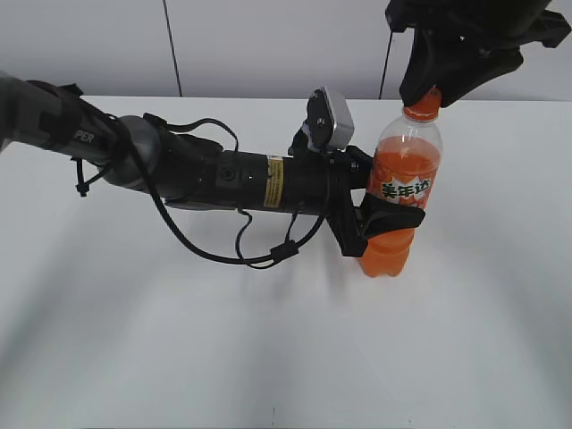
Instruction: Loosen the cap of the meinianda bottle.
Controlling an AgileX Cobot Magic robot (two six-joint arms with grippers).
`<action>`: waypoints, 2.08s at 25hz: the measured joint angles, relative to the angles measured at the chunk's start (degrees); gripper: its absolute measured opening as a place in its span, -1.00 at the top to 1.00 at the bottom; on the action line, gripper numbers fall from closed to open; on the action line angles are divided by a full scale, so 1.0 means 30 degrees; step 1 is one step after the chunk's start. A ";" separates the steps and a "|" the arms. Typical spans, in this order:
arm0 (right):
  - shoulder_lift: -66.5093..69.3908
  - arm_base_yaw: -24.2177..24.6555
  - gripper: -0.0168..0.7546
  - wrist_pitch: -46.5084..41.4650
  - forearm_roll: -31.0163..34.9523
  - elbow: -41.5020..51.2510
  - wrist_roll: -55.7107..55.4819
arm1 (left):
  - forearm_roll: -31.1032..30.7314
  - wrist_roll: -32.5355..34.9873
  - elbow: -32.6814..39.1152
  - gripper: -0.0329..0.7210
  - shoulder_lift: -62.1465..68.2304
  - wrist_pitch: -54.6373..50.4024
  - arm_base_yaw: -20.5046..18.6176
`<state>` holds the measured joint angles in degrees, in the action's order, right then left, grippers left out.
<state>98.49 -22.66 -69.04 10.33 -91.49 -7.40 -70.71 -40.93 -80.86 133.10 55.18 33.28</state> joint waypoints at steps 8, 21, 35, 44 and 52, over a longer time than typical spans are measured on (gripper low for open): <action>0.0000 0.0000 0.26 -0.0058 0.0044 0.0000 1.0186 | -0.0036 0.0000 0.0000 -0.22 0.0000 0.0000 0.0000; -0.0073 0.0000 0.28 -0.0072 0.0044 -0.0065 3.0702 | -0.0054 0.0000 0.0000 -0.22 0.0000 0.0016 0.0000; -0.0137 0.0000 0.33 -0.0052 0.0153 -0.0087 3.2263 | 0.0050 -0.0111 0.0000 -0.22 0.0000 -0.0043 0.0000; -0.1430 0.0000 -0.17 -0.0133 0.1422 -0.0065 2.8228 | 0.0011 -0.0071 0.0000 -0.22 0.0000 -0.0026 0.0000; -0.2012 0.0000 -0.20 -0.0187 0.1282 -0.0065 1.2514 | -0.0006 -0.0071 0.0000 -0.22 0.0000 -0.0007 0.0000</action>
<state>92.46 -22.66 -69.60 14.18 -91.69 30.14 -70.73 -41.14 -80.86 133.10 55.16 33.28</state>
